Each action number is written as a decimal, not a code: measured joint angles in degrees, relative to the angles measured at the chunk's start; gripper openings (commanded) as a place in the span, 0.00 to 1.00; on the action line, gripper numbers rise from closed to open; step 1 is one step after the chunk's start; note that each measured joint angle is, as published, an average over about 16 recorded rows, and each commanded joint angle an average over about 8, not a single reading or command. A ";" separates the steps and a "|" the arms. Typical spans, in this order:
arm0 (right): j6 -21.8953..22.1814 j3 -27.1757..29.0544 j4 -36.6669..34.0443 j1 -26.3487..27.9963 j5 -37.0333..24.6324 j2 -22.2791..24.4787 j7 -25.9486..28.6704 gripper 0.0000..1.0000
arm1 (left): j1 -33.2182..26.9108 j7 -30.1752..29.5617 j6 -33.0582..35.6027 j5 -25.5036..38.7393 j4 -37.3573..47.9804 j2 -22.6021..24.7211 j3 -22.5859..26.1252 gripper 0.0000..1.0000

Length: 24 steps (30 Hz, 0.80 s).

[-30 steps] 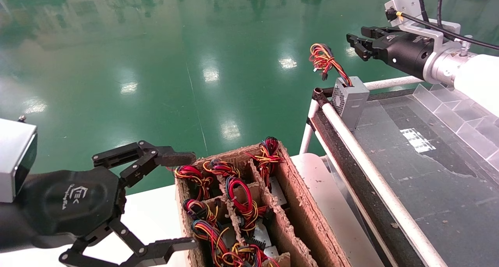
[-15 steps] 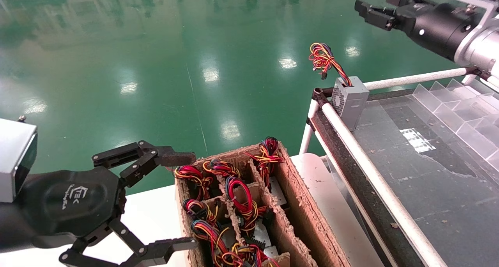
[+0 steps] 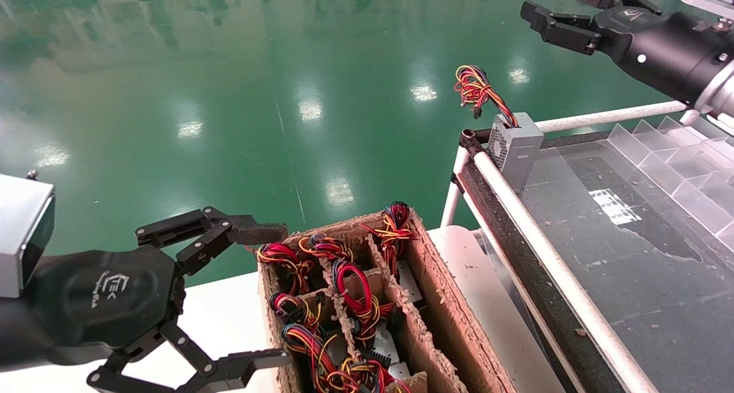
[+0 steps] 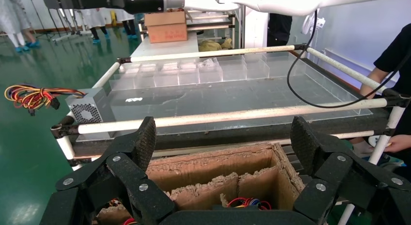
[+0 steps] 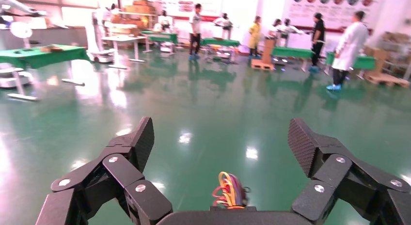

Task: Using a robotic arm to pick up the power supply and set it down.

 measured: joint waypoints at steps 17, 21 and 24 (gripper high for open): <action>-10.10 0.37 20.84 -12.52 6.25 7.92 6.83 1.00 | -0.01 0.02 -0.01 -0.03 0.00 -0.01 0.04 1.00; -12.46 0.46 25.72 -15.45 7.71 9.78 8.42 1.00 | -0.01 0.02 -0.02 -0.03 0.00 -0.02 0.05 1.00; -14.25 0.52 29.41 -17.67 8.82 11.18 9.63 1.00 | -0.02 0.03 -0.02 -0.04 0.00 -0.02 0.06 1.00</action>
